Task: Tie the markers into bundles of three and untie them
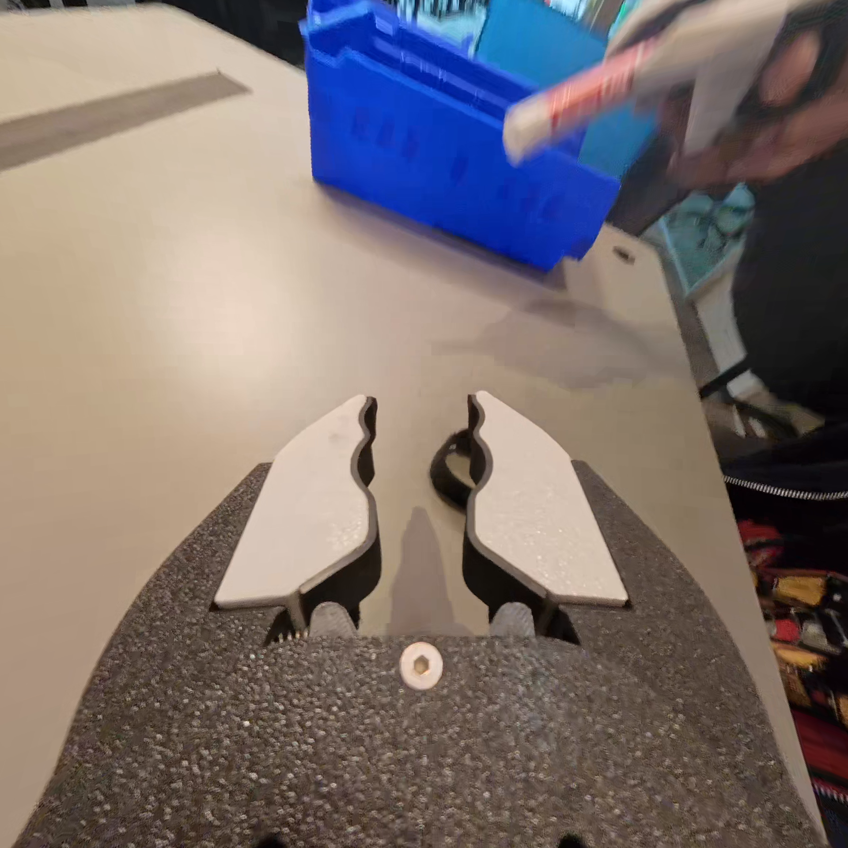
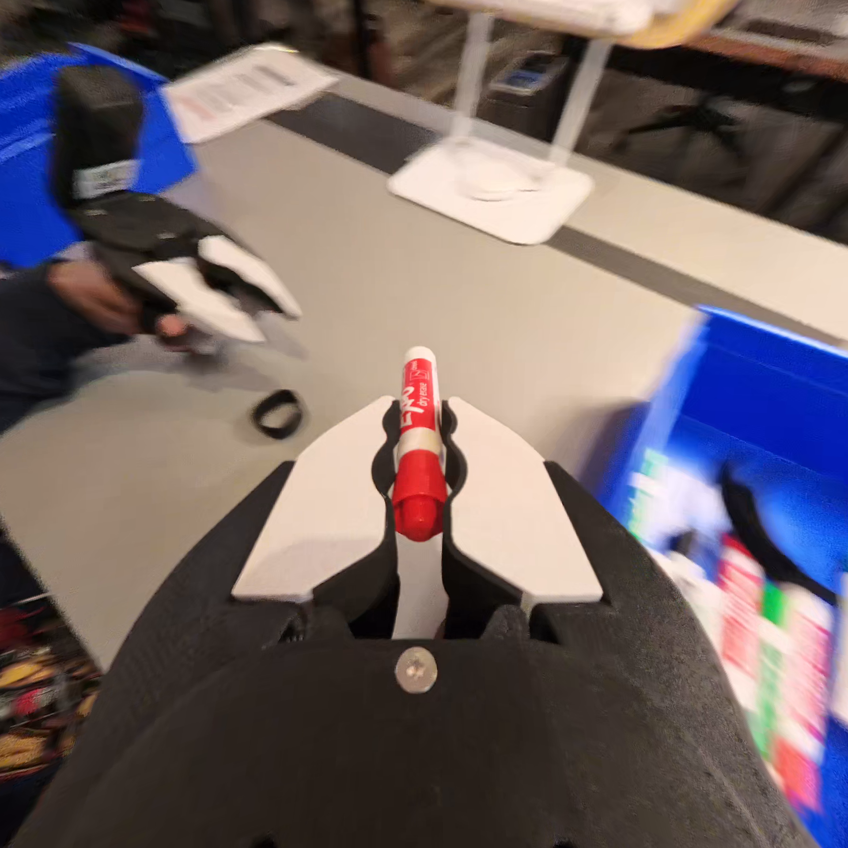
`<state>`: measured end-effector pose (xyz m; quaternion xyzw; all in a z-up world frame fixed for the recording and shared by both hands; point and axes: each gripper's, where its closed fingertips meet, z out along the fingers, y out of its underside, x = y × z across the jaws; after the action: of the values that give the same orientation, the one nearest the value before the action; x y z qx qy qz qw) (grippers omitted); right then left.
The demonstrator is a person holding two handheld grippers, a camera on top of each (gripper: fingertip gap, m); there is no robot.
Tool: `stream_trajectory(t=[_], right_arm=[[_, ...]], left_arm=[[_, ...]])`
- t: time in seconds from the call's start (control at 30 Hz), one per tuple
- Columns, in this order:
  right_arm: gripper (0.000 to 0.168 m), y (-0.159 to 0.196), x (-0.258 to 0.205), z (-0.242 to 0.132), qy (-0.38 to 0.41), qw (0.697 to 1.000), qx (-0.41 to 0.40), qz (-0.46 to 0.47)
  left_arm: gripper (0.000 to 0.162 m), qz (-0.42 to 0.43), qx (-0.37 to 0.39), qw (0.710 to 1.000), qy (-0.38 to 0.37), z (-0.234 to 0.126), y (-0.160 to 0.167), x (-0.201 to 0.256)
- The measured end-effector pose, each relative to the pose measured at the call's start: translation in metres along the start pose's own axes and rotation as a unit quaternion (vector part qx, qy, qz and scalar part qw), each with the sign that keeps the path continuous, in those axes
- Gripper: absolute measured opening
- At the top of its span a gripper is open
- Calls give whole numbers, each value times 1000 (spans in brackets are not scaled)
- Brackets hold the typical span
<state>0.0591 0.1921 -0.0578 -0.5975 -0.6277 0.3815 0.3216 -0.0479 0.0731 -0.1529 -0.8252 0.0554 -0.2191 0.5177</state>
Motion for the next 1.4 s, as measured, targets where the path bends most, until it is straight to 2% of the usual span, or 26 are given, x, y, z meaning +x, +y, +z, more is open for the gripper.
stream_trajectory(t=[0.1,0.17,0.27,0.33,0.43,0.5,0.63,0.73,0.83,0.97,1.07,1.2,1.23,1.27,1.4], right_arm=[[16,27,89,-49,138,989,-46,35],[16,60,126,-58,161,980,-78,83],[16,100,158,-58,185,969,-97,129],[16,116,169,-55,200,965,-90,147],[14,135,163,-43,178,965,-107,162],[28,142,160,-41,181,964,-130,146],[39,118,157,-58,212,966,-104,107],[37,76,128,-72,206,976,-57,39],[33,49,62,-55,126,990,-49,-37],[33,61,-29,2,-25,988,-98,-113],[33,84,-68,51,-102,978,-131,-124],[35,107,-93,99,-150,969,-161,-114],[35,108,-96,106,-156,968,-159,-112],[35,108,-99,112,-159,969,-156,-109],[38,92,-99,128,-156,976,-107,-113]], left_arm=[[39,12,-75,997,1,6,21,5],[39,22,-101,995,-10,9,29,4],[39,24,-103,994,-7,13,31,8],[39,25,-108,994,-3,15,33,11],[42,26,-140,990,18,17,45,18],[46,33,-159,987,20,17,52,18],[51,64,-154,986,23,11,48,19],[52,141,-142,980,24,2,42,23],[51,232,-156,960,19,-3,47,27],[43,332,-156,929,45,2,57,43],[38,376,-150,913,52,13,60,52],[30,379,-207,902,10,31,73,38],[16,371,-214,904,2,34,75,35],[6,360,-214,908,0,36,75,34],[2,295,-164,941,-28,31,58,20]])
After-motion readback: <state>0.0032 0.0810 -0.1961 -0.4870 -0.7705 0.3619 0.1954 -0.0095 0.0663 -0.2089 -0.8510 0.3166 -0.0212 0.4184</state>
